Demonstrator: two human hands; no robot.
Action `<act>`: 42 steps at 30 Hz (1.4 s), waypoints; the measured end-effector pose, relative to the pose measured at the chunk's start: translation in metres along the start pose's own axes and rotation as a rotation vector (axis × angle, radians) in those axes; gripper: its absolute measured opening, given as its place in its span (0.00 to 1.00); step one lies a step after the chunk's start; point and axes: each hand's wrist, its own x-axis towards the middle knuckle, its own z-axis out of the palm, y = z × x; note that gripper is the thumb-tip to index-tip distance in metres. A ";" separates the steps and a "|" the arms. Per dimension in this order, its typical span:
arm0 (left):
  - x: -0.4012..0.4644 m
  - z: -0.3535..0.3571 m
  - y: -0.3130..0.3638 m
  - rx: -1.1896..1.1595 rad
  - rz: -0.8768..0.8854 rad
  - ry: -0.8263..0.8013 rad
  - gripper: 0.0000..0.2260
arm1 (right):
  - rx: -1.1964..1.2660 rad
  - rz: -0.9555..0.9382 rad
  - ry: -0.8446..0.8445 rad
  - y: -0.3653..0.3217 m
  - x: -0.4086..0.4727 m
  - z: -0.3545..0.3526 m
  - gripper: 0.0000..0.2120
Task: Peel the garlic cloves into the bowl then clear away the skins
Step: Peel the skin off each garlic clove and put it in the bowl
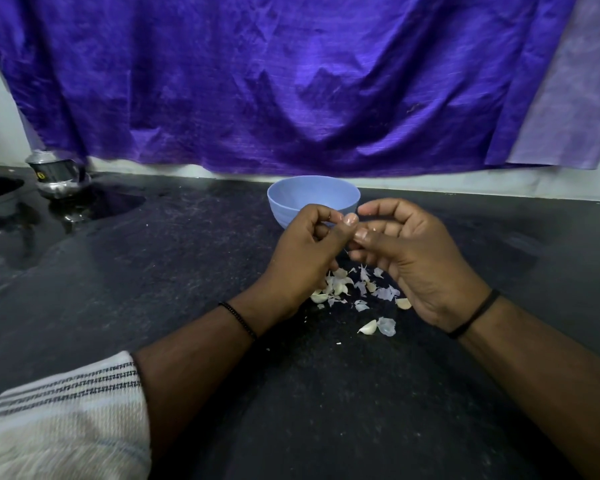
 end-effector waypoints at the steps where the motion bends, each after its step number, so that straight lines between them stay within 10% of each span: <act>1: 0.000 0.000 0.000 0.006 0.008 0.000 0.09 | 0.034 0.006 -0.002 -0.001 0.000 0.000 0.15; 8: 0.005 -0.005 -0.006 0.115 0.089 0.112 0.02 | 0.181 0.011 -0.039 -0.005 0.004 -0.003 0.15; 18: 0.008 -0.011 -0.004 0.325 0.229 0.398 0.19 | 0.165 0.041 -0.040 -0.005 0.002 -0.002 0.12; 42: 0.009 -0.013 -0.002 0.685 0.074 0.138 0.05 | -0.381 -0.112 0.137 -0.007 0.020 0.002 0.04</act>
